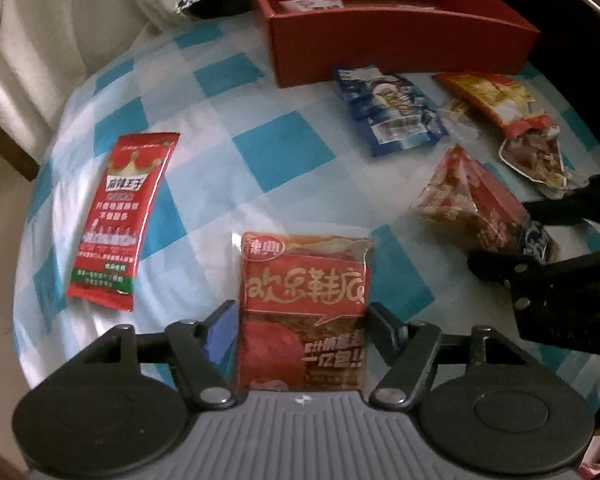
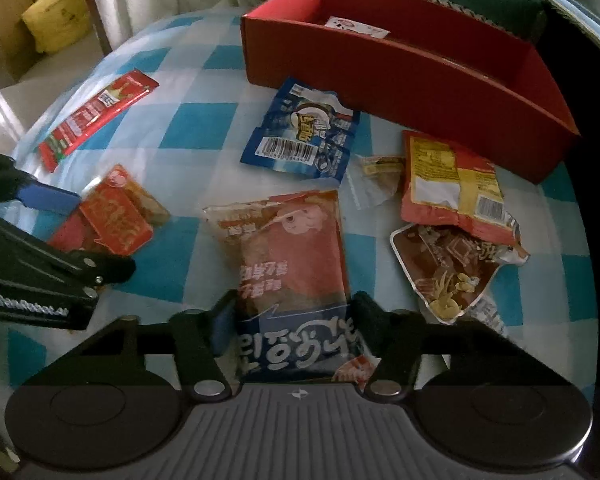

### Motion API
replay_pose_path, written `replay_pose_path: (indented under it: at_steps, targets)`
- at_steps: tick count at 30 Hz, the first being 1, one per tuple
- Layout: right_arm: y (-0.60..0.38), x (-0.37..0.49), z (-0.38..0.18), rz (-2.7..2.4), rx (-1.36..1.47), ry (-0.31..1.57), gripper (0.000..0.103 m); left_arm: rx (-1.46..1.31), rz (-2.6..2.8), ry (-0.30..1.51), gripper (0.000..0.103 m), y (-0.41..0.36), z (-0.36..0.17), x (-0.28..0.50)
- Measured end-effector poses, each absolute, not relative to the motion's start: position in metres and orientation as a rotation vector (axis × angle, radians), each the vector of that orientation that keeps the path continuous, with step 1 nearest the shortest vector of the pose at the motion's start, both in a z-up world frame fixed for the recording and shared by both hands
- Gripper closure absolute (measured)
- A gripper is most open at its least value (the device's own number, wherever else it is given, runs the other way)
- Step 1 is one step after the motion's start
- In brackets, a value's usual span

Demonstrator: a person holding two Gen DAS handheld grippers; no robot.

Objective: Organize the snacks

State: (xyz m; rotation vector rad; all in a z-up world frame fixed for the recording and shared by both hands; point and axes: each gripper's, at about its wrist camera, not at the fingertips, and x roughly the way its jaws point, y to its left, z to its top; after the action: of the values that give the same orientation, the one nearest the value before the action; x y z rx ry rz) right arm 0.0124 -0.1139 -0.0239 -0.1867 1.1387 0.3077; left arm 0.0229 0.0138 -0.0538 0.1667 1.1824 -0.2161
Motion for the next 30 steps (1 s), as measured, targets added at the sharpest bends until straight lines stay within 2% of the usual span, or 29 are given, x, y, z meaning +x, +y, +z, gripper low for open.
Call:
replay_pose_path:
  at_steps: [14,30]
  targets:
    - [-0.130,0.023,0.008,0.283,-0.048,1.042,0.044,0.035,-0.242,1.101,0.042,0.024,-0.022,0.036]
    - [-0.138,0.034,0.032,0.269,-0.011,0.951,0.044,0.035,-0.235,0.999,0.042,0.015,0.006,0.056]
